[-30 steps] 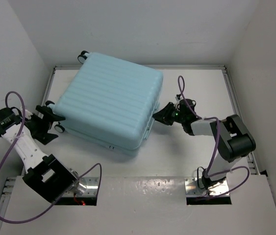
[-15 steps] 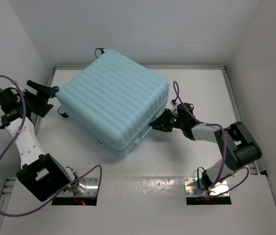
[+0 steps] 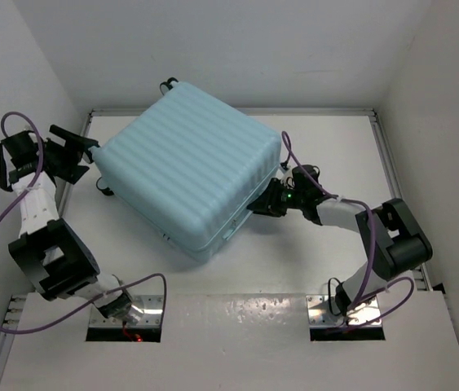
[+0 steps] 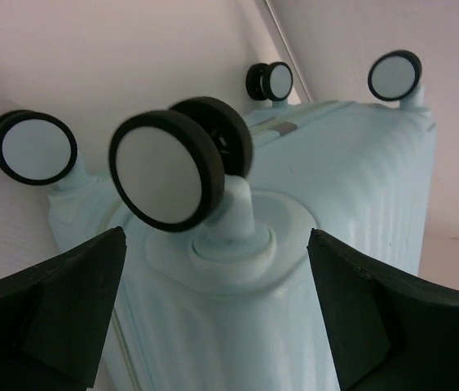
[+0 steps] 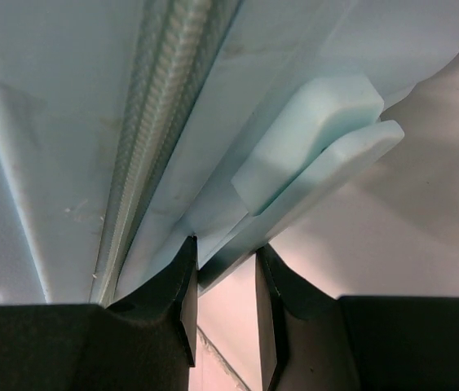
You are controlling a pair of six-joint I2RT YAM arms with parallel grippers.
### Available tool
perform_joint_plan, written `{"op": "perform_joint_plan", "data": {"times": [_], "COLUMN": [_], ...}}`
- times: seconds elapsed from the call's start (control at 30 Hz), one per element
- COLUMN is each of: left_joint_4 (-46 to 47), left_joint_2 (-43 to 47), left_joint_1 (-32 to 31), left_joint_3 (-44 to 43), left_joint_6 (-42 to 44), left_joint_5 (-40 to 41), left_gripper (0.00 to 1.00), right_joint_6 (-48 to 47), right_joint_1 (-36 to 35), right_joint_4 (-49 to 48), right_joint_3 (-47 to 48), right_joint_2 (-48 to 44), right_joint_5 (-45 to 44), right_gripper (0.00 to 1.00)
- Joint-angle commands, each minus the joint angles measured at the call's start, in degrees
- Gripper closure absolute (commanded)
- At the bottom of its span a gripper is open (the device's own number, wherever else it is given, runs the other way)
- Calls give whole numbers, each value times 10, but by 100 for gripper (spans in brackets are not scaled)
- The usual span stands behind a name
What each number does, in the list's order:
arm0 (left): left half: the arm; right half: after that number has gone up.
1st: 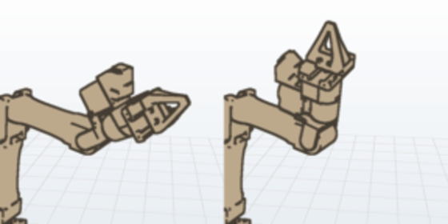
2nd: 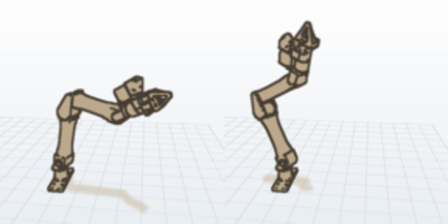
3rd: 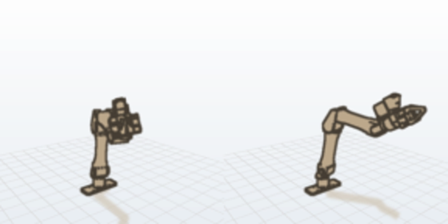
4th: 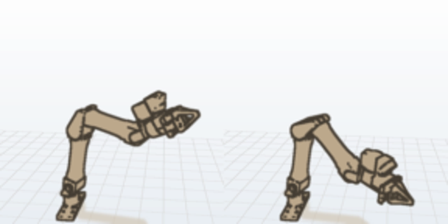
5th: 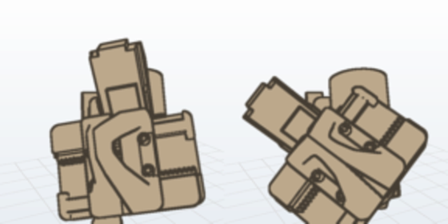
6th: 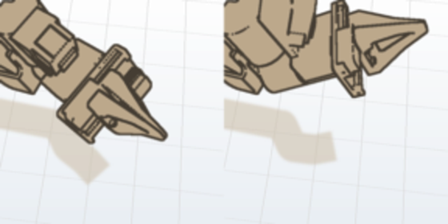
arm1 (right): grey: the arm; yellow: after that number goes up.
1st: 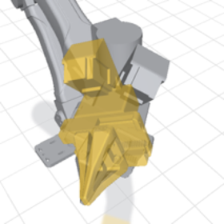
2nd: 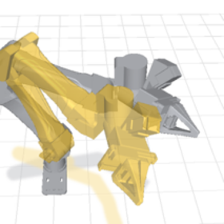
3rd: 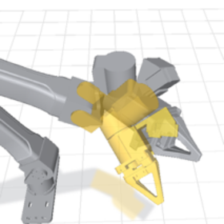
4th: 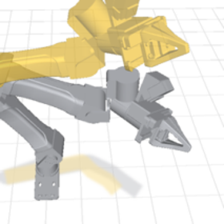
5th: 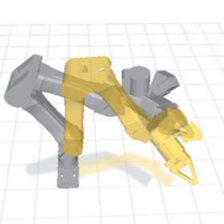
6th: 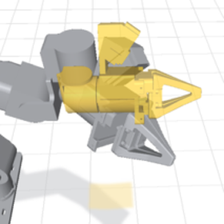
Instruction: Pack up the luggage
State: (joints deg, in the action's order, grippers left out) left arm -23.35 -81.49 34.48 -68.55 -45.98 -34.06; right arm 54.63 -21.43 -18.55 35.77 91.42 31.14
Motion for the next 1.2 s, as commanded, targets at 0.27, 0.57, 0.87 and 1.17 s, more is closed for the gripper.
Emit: {"op": "perform_joint_plan", "data": {"times": [0.27, 0.57, 0.87, 1.17], "left_joint_4": [124, 180, 186, 176], "left_joint_2": [-104, -160, -165, -130], "left_joint_1": [-63, -99, -54, -36], "left_joint_3": [-66, -82, -66, -39], "left_joint_6": [-79, -116, -126, -109], "left_joint_5": [34, 27, 22, 22], "left_gripper": [5, 49, 100, 100], "right_joint_6": [-89, -108, -185, -315], "right_joint_1": [-23, -29, 16, 54], "right_joint_4": [-55, -55, 27, 23], "right_joint_3": [64, 92, 73, -63], "right_joint_2": [25, 44, -11, -196], "right_joint_5": [69, 86, 67, 13], "right_gripper": [100, 100, 57, 70]}}
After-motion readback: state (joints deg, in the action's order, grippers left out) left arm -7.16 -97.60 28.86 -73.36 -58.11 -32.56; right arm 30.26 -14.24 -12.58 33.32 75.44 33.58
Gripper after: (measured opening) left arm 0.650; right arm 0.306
